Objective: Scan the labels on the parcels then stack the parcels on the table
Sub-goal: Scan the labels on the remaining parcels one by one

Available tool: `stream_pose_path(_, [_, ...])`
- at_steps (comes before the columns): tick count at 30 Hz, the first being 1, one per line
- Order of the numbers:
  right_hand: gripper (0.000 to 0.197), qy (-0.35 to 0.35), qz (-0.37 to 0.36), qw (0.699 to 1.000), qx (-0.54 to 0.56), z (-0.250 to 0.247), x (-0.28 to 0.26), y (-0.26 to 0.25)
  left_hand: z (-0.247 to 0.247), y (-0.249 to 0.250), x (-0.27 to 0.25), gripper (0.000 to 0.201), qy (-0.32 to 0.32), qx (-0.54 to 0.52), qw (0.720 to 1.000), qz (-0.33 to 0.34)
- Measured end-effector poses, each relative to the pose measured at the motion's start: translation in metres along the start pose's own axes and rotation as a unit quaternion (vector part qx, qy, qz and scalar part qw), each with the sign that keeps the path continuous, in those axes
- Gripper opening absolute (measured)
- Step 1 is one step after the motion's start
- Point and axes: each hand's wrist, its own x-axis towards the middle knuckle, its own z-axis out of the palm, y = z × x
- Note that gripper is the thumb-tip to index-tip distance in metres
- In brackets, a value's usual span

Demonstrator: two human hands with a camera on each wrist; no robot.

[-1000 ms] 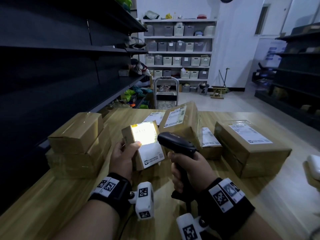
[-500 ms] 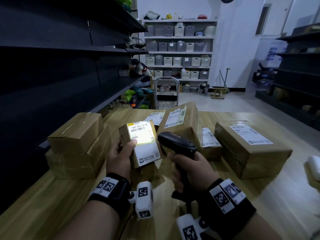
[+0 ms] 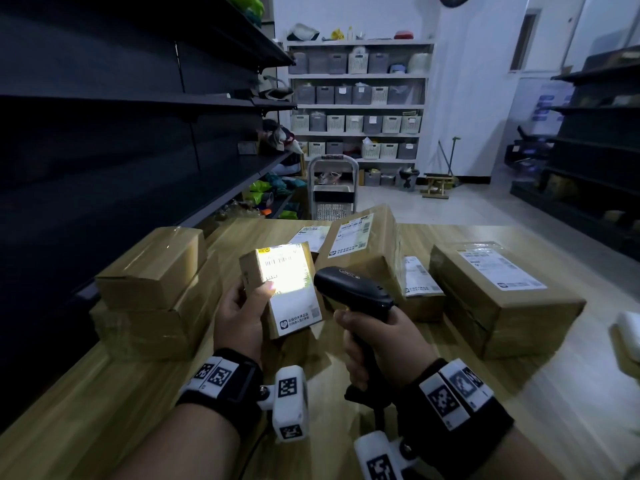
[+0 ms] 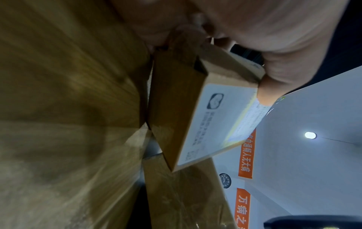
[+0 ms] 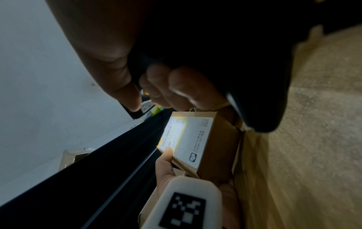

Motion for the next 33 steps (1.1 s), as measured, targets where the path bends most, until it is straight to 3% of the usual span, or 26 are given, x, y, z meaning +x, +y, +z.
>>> stream_pose_path(3, [0.036, 0.002, -0.005, 1.000, -0.010, 0.000, 0.002, 0.002, 0.002, 0.000, 0.001, 0.025, 0.003, -0.020, 1.000, -0.019])
stream_pose_path(8, [0.033, 0.012, -0.016, 1.000, -0.002, -0.001, 0.004, 0.003, 0.000, -0.001, 0.001, 0.026, 0.000, -0.025, 0.999, -0.021])
stream_pose_path(10, [0.039, 0.024, -0.031, 0.999, 0.022, -0.002, 0.005, 0.002, -0.001, -0.003, 0.004, 0.038, 0.007, -0.015, 1.000, -0.020])
stream_pose_path(12, [0.048, 0.043, -0.047, 0.997, 0.047, -0.004, 0.007, 0.000, -0.003, -0.004, 0.006, 0.062, 0.025, -0.015, 0.999, -0.032])
stream_pose_path(15, [0.033, 0.073, -0.063, 0.991, 0.088, -0.008, 0.010, -0.005, -0.005, -0.003, 0.009, 0.080, 0.052, -0.027, 0.998, -0.037])
stream_pose_path(20, [0.017, 0.092, -0.060, 0.981, 0.158, -0.014, 0.010, -0.008, -0.003, 0.000, 0.007, 0.087, 0.049, -0.051, 0.997, -0.039])
stream_pose_path(25, [0.025, 0.084, -0.031, 0.982, 0.167, -0.021, 0.010, -0.013, 0.003, 0.008, -0.004, 0.062, 0.062, -0.048, 0.996, -0.033])
stream_pose_path(28, [0.041, 0.106, -0.053, 0.959, 0.258, -0.028, 0.010, -0.018, 0.013, 0.022, -0.019, 0.056, 0.044, -0.022, 0.999, -0.016])
stream_pose_path(33, [0.017, 0.129, -0.099, 0.902, 0.399, -0.041, 0.006, -0.031, 0.065, 0.068, -0.020, 0.041, 0.004, 0.053, 0.997, 0.053])
